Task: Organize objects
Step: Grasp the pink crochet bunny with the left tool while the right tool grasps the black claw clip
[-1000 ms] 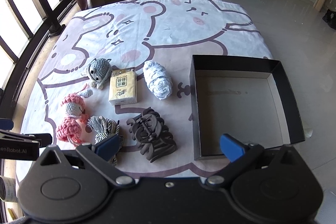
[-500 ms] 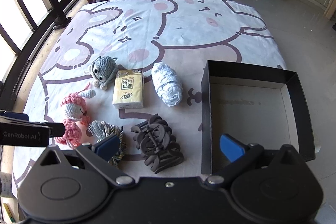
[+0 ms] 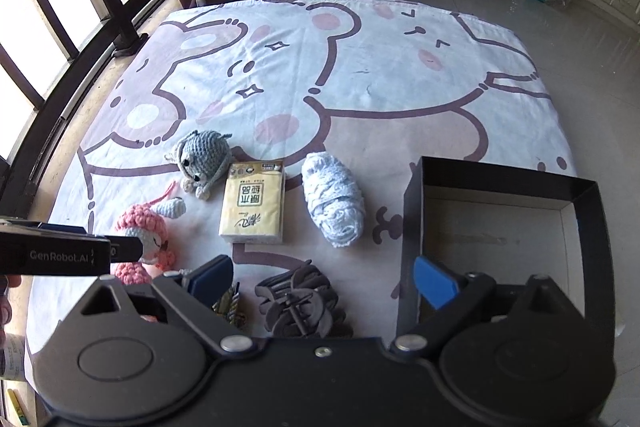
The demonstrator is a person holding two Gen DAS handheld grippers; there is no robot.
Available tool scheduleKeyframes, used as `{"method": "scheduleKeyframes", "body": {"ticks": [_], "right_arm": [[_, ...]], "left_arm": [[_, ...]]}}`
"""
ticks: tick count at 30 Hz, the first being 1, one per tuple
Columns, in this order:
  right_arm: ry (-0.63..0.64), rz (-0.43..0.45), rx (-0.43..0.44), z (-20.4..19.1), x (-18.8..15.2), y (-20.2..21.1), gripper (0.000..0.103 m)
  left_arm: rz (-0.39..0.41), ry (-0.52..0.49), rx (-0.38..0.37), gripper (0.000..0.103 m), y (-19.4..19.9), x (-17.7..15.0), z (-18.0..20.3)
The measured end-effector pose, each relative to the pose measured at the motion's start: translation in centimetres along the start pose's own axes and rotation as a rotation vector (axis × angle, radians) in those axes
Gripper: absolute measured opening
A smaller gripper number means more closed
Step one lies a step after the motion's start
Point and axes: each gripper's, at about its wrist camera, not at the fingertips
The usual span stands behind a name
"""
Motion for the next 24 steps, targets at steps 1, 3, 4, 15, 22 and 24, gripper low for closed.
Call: {"method": "scheduleKeyframes", "body": {"ticks": [1, 3, 4, 15, 22, 24], "right_arm": [[0.008, -0.006, -0.003, -0.1, -0.1, -0.3, 0.097], [0.043, -0.013, -0.011, -0.3, -0.6, -0.9, 0.096], [0.064, -0.015, -0.010, -0.4, -0.9, -1.2, 0.095], [0.143, -0.077, 0.016, -0.3, -2.7, -2.3, 0.081], [0.171, -0.129, -0.012, -0.4, -3.3, -3.5, 0.064], [0.189, -0.144, -0.016, -0.6, -3.5, -3.8, 0.060]], "left_arm": [[-0.001, 0.000, -0.002, 0.070, -0.2, 0.1, 0.0], [-0.007, 0.005, -0.011, 0.069, -0.7, 0.2, -0.1], [-0.015, 0.009, -0.015, 0.069, -1.1, 0.3, -0.2], [-0.147, 0.049, -0.005, 0.064, -4.7, -0.8, -1.5], [-0.159, 0.049, -0.038, 0.047, -5.1, -0.9, -1.3], [-0.161, 0.049, -0.047, 0.043, -5.1, -0.8, -1.2]]}}
Point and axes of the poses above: each gripper's, at about its wrist camera, not at the fingertips, and y roughly against the way its jaws point, z to its right, x to its top, and after that the axes turned 15 degrees about -y, right-handed
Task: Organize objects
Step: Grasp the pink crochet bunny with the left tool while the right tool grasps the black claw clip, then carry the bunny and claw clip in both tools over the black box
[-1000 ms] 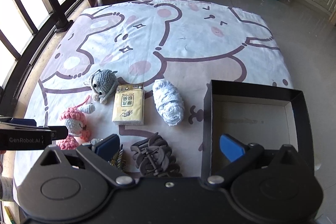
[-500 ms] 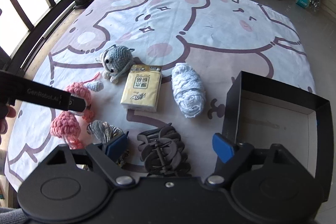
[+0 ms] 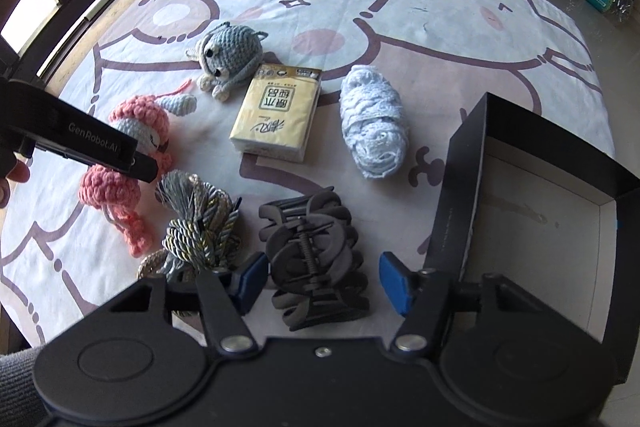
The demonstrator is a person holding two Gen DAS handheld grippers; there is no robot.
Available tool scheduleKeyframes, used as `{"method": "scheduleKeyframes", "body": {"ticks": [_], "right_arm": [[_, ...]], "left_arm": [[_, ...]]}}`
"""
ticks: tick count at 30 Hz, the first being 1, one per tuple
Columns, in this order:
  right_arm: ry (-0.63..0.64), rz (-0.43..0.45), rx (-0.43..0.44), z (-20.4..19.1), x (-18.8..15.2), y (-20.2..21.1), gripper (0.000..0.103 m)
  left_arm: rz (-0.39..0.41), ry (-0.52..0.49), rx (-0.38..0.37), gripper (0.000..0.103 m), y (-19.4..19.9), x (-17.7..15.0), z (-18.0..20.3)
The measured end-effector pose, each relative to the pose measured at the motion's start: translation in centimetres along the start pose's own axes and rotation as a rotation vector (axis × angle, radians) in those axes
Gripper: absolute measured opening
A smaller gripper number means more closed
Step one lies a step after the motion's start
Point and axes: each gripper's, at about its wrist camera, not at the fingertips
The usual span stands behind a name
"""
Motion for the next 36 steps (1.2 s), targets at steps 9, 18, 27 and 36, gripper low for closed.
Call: {"method": "scheduleKeyframes", "body": {"ticks": [9, 18, 27, 36], "right_arm": [[0.065, -0.002, -0.001, -0.8, -0.1, -0.5, 0.047], [0.018, 0.019, -0.011, -0.8, 0.2, 0.7, 0.045], [-0.051, 0.069, -0.006, -0.9, 0.6, 2.8, 0.045], [-0.113, 0.108, -0.020, -0.9, 0.8, 5.2, 0.045]], "left_arm": [[-0.002, 0.006, 0.005, 0.037, 0.6, 0.2, 0.1], [0.010, 0.034, 0.022, 0.036, 1.6, -0.3, -0.5], [0.082, 0.034, 0.025, 0.036, 4.2, -0.9, -0.2], [0.151, 0.067, 0.003, 0.036, 7.3, -1.9, -0.1]]}}
Point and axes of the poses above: each gripper's, at about its wrist camera, not at the fingertips, and y roughly against the way its jaws point, z to its right, x to its top, and after that the axes turned 15 degrees about -y, right-handed
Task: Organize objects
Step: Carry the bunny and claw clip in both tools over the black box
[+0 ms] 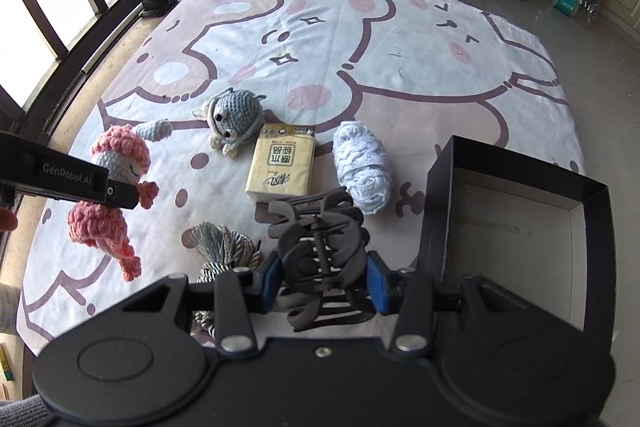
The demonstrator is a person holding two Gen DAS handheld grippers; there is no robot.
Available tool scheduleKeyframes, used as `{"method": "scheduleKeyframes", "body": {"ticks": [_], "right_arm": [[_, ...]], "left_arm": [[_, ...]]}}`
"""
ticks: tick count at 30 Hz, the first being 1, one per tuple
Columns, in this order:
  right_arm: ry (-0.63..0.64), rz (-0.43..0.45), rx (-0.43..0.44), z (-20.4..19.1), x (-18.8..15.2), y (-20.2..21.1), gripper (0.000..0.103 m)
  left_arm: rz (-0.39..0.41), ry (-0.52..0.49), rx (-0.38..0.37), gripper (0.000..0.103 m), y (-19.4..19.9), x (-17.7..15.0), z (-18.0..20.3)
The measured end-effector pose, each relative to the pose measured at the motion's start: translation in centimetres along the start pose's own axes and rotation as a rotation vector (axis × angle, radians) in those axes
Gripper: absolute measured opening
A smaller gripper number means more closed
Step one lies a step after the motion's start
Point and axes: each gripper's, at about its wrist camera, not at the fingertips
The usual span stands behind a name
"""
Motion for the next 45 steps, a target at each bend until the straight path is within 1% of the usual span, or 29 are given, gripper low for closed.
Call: {"method": "scheduleKeyframes", "body": {"ticks": [7, 14, 24, 27, 33, 41, 45], "right_arm": [[-0.053, 0.058, 0.015, 0.2, 0.6, 2.4, 0.045], [-0.088, 0.097, 0.004, 0.8, 1.0, 4.0, 0.045], [-0.102, 0.120, -0.009, 1.6, 0.9, 5.1, 0.045], [-0.117, 0.125, -0.020, 2.4, 0.8, 5.3, 0.045], [-0.174, 0.141, -0.041, 5.1, 0.7, 6.0, 0.045], [-0.254, 0.164, -0.061, 9.3, 0.3, 6.9, 0.045], [-0.270, 0.167, -0.080, 10.8, 0.2, 7.0, 0.045]], "left_arm": [[0.055, 0.008, -0.018, 0.036, 2.4, -0.2, 0.5], [0.100, -0.011, -0.023, 0.036, 4.0, -0.2, 1.7], [0.133, -0.022, -0.055, 0.036, 5.0, 0.1, 4.1], [0.143, -0.031, -0.070, 0.036, 5.3, 0.2, 5.3], [0.192, -0.051, -0.108, 0.036, 6.1, 0.6, 8.3], [0.187, -0.095, -0.160, 0.036, 5.7, 0.8, 12.8], [0.193, -0.102, -0.186, 0.036, 5.3, 0.8, 14.6]]}}
Point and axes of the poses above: each gripper's, at about its wrist camera, not at the fingertips, and y roughly against the way its jaws point, z to its right, x to its top, and after that the axes turned 15 degrees about -y, right-handed
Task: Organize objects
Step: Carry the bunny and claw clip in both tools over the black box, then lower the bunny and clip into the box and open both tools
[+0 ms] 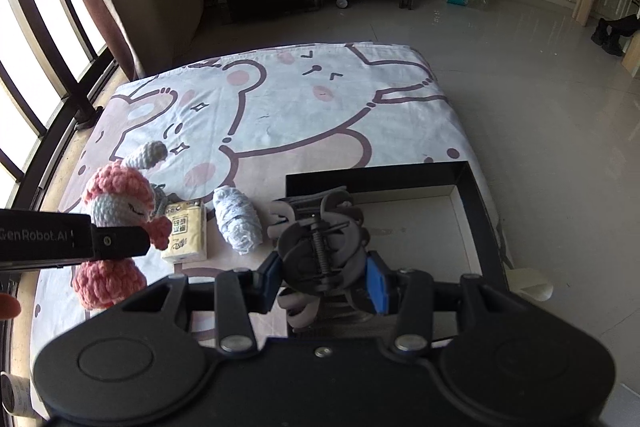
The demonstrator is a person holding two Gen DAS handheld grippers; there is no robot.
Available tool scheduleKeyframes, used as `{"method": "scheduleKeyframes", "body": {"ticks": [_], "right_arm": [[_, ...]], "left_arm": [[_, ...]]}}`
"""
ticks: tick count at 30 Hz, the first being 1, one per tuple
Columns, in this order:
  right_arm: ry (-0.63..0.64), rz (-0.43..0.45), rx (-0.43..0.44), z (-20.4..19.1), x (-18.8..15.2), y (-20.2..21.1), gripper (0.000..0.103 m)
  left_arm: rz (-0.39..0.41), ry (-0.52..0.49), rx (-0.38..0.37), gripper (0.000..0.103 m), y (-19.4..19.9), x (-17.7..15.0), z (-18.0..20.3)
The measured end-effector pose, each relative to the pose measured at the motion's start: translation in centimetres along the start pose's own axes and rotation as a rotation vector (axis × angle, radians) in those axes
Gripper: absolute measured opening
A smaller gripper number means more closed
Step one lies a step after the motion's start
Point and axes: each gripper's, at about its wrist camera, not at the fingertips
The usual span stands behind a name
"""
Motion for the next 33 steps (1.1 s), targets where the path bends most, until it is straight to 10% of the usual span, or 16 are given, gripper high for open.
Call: {"method": "scheduleKeyframes", "body": {"ticks": [33], "right_arm": [[-0.125, -0.056, -0.142, 9.5, 0.0, -5.2, 0.045]], "left_arm": [[-0.069, -0.011, -0.129, 0.035, -11.2, 0.7, 8.2]]}}
Point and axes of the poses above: each gripper's, at about its wrist camera, not at the fingertips, and y roughly against the way its jaws point, z to its right, x to its top, and after that the axes turned 15 degrees about -y, right-handed
